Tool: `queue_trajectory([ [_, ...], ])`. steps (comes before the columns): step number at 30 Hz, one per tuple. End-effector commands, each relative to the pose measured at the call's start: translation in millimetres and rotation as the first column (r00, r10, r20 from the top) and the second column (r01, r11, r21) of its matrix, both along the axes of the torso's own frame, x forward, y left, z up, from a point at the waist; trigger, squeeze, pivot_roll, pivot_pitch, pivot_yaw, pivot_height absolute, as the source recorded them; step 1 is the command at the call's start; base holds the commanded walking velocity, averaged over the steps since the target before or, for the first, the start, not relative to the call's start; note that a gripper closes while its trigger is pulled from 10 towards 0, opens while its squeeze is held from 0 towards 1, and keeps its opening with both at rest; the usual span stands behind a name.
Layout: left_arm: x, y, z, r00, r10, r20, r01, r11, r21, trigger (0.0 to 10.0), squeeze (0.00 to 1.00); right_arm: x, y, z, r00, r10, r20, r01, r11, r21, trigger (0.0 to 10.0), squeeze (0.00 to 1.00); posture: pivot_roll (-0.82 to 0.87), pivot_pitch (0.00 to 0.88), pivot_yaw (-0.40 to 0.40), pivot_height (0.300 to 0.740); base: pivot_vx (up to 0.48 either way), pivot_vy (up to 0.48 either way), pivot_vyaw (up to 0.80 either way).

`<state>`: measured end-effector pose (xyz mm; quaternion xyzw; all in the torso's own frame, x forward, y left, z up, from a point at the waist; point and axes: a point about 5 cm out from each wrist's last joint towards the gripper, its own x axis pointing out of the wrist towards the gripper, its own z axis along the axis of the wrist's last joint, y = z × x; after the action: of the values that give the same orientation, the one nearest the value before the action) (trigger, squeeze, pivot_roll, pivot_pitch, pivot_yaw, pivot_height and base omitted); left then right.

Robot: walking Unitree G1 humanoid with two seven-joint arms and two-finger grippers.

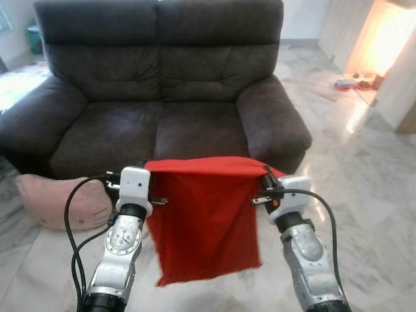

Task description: Move the pillow to the sofa from floor

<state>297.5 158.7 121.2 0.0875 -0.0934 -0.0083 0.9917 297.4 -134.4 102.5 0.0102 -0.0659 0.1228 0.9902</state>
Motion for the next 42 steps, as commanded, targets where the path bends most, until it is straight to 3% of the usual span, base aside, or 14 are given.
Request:
queue_trajectory([
  [1, 2.7, 7.7, 20.7, 0.995, 0.035, 0.098, -0.033, 0.999, -0.027, 10.0, 0.0, 2.1, -10.0, 12.8, 0.998, -0.04, 0.058, 0.039, 0.999, 0.01, 10.0, 0.0, 0.02, 0.004, 0.017, 0.74, 0.259, 0.0, 0.0],
  [10, 2.3, 6.4, 19.9, 0.995, 0.038, 0.097, -0.035, 0.999, -0.033, 10.0, 0.0, 2.5, -6.4, 15.7, 0.998, -0.016, 0.068, 0.017, 1.0, -0.008, 10.0, 0.0, 0.02, 0.0, 0.011, 0.74, 0.256, 0.0, 0.0],
  [17, 2.3, 6.7, 19.3, 0.995, 0.035, 0.097, -0.032, 0.999, -0.034, 10.0, 0.0, 0.2, -3.1, 15.4, 0.997, 0.01, 0.071, -0.01, 1.0, -0.012, 10.0, 0.0, 0.01, 0.0, 0.014, 0.74, 0.263, 0.0, 0.78],
  [32, 1.2, 5.3, 18.1, 0.995, 0.029, 0.095, -0.026, 0.999, -0.035, 10.0, 0.0, 0.1, -1.8, 15.1, 0.997, 0.025, 0.067, -0.024, 1.0, -0.017, 10.0, 0.0, 0.01, 0.0, 0.016, 0.74, 0.267, 0.0, 0.0],
  [42, 0.9, 5.7, 18.0, 0.995, 0.033, 0.094, -0.029, 0.999, -0.036, 10.0, 0.0, -1.2, 0.4, 16.7, 0.996, 0.053, 0.078, -0.05, 0.998, -0.031, 10.0, 0.0, 0.01, 0.0, 0.012, 0.74, 0.271, 0.0, 0.76],
])
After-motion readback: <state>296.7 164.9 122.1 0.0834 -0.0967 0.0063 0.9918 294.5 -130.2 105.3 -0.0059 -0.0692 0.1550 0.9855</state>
